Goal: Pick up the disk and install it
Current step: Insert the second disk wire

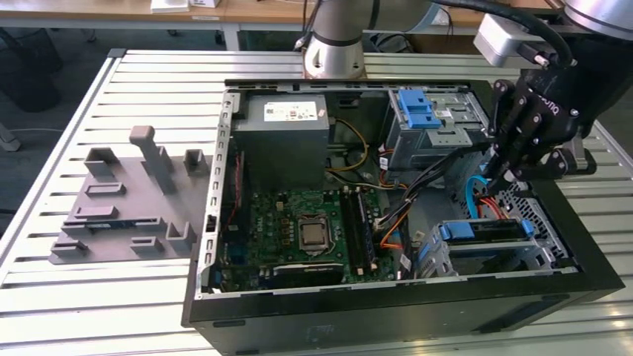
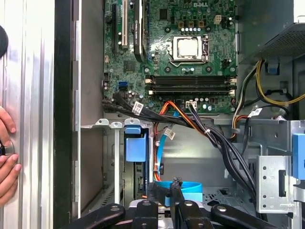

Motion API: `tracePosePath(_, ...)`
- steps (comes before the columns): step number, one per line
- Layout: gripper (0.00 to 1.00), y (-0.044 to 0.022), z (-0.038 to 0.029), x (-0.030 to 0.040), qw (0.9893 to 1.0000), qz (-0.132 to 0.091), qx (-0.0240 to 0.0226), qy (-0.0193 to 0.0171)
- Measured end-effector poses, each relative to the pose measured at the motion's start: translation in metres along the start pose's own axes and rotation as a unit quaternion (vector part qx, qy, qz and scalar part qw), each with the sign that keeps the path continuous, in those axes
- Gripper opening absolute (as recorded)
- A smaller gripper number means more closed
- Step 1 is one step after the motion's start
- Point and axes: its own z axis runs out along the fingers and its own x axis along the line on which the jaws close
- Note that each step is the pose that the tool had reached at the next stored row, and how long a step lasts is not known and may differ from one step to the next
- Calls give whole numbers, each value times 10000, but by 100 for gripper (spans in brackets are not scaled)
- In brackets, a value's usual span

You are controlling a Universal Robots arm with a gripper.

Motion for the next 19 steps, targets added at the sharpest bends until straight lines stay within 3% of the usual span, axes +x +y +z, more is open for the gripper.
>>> tracePosePath(7,25,-27,40,-19,10000,-11,-53,1)
tracePosePath(13,25,-33,96,-21,10000,-24,-53,32)
tracePosePath(19,25,-34,130,14,10000,-28,-53,38)
